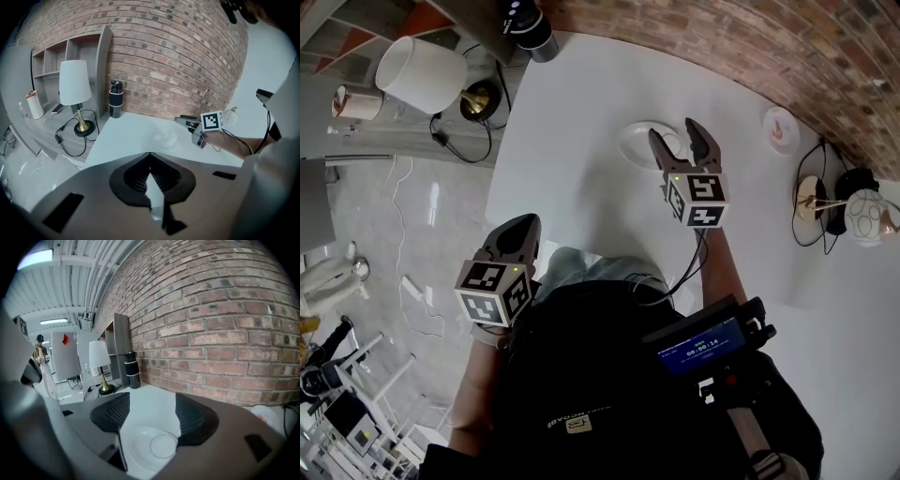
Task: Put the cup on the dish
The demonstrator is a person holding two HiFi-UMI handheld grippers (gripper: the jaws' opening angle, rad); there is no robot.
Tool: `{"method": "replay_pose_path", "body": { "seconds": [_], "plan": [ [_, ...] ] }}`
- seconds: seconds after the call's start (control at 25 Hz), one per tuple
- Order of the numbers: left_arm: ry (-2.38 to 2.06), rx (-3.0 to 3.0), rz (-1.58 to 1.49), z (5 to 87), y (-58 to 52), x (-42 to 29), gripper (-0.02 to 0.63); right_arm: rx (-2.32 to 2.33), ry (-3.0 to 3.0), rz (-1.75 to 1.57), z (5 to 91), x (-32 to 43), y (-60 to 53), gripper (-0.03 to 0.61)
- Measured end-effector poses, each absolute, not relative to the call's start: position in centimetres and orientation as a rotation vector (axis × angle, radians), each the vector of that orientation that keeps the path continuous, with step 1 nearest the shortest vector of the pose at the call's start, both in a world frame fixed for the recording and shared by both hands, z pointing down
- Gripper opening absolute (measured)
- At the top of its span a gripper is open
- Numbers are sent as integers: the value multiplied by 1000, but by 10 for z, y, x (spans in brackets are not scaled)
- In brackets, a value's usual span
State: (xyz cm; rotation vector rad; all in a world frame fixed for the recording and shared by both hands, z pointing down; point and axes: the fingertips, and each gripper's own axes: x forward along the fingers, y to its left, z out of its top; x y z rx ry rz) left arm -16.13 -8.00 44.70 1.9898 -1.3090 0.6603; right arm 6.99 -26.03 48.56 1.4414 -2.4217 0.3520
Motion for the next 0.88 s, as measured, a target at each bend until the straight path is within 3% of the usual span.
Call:
{"method": "replay_pose_path", "body": {
  "seconds": [0.52,0.64,0.88],
  "plan": [
    [-1148,2175,621,432,-103,-134,5,1602,-2526,343,384,89,-212,301],
    [-1107,2223,609,427,-111,-122,5,1598,-2524,271,366,92,-200,264],
    [-1017,2328,572,408,-130,-94,5,1664,-2550,246,324,100,-178,250]
  ]
}}
